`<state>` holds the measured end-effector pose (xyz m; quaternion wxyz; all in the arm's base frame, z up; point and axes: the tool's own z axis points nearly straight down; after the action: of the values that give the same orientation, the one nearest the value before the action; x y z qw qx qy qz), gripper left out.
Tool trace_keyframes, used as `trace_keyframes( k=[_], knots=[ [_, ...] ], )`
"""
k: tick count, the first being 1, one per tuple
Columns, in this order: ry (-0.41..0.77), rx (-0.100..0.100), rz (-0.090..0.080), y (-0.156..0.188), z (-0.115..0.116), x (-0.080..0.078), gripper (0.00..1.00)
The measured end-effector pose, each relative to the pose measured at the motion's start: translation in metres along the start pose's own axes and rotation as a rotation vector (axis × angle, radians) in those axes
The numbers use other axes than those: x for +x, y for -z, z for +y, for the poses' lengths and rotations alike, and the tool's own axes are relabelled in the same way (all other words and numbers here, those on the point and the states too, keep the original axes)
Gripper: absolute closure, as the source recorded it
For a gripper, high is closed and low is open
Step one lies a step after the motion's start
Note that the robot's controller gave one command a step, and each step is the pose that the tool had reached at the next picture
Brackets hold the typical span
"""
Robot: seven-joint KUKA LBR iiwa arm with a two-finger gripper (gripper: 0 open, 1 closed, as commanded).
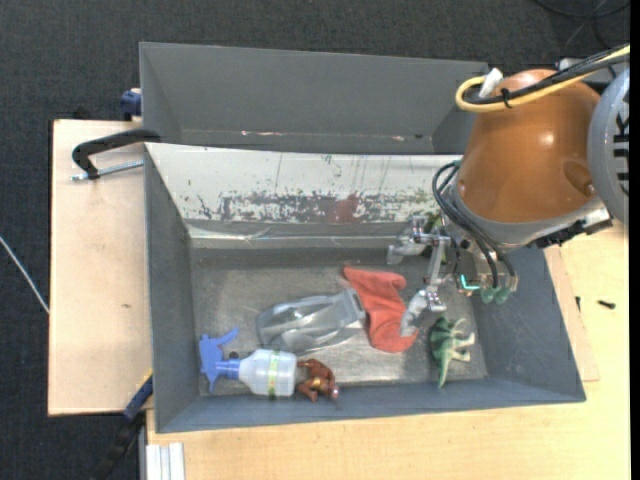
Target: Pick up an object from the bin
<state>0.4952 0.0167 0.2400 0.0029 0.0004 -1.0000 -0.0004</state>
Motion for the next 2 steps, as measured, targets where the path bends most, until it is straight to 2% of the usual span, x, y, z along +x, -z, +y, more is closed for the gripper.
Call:
trace_keyframes(
  k=[1,2],
  knots=[
    [0.0,0.0,-0.008,0.004,0.0,-0.001,0.0],
    [-0.064,-0.001,-0.013,-0.036,0.003,-0.004,0.0]
  ],
)
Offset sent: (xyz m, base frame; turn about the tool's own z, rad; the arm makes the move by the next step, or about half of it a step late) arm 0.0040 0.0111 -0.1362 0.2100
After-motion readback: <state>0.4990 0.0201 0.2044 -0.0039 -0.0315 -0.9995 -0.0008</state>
